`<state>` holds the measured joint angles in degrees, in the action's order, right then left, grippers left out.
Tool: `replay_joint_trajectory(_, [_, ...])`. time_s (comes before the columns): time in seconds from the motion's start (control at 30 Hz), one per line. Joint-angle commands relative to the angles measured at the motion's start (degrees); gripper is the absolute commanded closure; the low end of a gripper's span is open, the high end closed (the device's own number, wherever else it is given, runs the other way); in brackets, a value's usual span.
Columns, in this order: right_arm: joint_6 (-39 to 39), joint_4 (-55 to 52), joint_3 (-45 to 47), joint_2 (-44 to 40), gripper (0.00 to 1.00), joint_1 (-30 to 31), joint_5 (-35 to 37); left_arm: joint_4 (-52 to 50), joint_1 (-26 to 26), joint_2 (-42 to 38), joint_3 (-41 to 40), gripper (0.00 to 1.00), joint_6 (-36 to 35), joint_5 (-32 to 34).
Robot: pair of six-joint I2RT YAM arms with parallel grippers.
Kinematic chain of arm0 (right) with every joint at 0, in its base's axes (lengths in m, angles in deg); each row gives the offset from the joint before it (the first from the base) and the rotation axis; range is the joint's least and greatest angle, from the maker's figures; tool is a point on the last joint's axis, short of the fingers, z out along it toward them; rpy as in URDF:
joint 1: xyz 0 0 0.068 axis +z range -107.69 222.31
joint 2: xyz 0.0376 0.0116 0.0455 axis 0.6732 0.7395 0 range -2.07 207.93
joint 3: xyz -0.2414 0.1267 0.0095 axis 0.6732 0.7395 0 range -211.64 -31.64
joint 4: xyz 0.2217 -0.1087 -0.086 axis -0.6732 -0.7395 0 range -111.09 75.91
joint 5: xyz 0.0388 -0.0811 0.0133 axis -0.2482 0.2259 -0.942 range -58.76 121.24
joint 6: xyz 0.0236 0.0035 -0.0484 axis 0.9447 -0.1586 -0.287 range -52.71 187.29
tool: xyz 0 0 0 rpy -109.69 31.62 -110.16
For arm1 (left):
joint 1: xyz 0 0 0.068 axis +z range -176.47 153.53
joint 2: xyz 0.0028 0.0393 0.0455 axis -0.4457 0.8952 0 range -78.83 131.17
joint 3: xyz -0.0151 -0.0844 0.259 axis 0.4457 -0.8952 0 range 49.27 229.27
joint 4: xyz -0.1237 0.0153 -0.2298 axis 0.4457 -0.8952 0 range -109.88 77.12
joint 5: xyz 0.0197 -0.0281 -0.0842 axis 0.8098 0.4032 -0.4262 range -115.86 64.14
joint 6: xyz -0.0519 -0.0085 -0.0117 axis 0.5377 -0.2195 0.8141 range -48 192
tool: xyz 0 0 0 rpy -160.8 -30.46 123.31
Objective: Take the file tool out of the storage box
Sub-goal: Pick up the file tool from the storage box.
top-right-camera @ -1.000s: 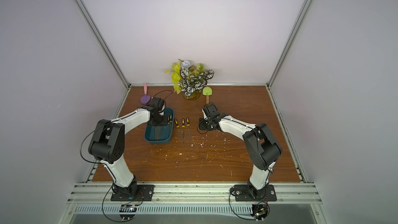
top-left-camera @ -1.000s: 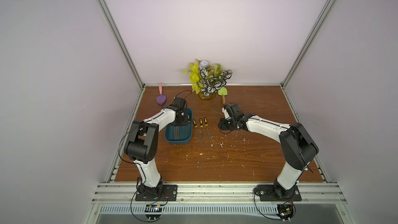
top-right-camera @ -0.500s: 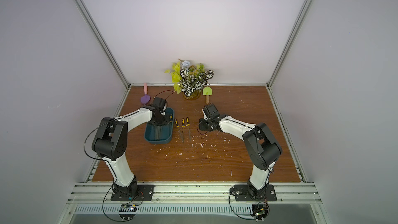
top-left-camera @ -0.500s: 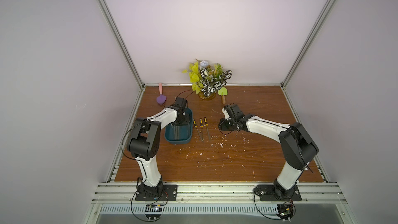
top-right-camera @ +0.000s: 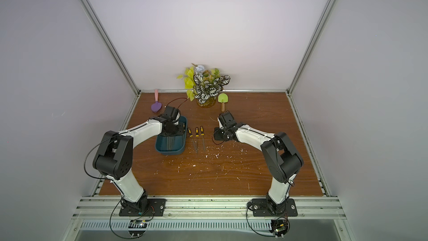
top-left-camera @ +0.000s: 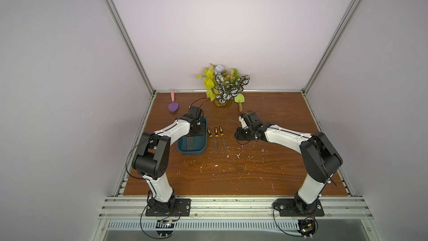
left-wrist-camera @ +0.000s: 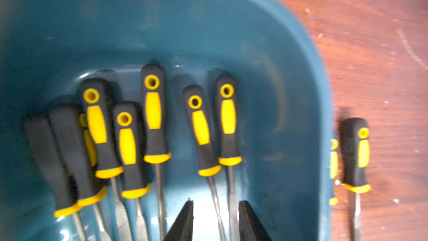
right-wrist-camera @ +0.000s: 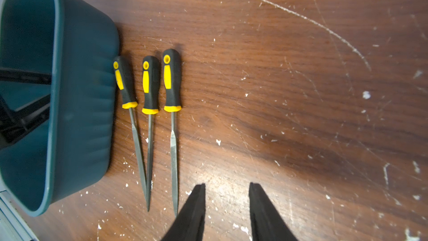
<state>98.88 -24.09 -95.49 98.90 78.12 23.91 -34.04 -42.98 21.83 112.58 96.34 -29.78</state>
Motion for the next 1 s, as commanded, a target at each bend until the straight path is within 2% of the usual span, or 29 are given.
replay_joint_trajectory(0.0, [-0.7,0.9,-0.9,-0.2,0.63,-0.2,0.1,0.3,-0.8,1.5,-1.6,0.65,1.2,0.0])
replay_joint_trajectory(0.3, [-1.5,0.0,-1.2,0.2,0.62,-0.2,0.6,0.7,-1.3,3.6,-2.3,0.68,1.0,2.4])
replay_joint_trajectory(0.37, [-1.6,0.0,-1.2,0.3,0.62,-0.3,0.6,0.6,-1.3,3.8,-2.2,0.71,1.0,2.7])
replay_joint_trajectory(0.43, [-1.7,-0.1,-1.2,0.5,0.62,-0.2,0.6,0.5,-1.2,3.8,-2.1,0.79,0.9,3.0])
replay_joint_trajectory(0.5, [-1.8,-0.2,-1.3,0.5,0.62,-0.2,0.6,0.2,-1.2,3.7,-2.1,0.82,0.9,3.8])
replay_joint_trajectory(0.97, [-1.8,0.1,-1.1,1.0,0.61,-0.2,-0.4,-1.0,-1.2,5.2,-3.1,0.82,0.2,6.4])
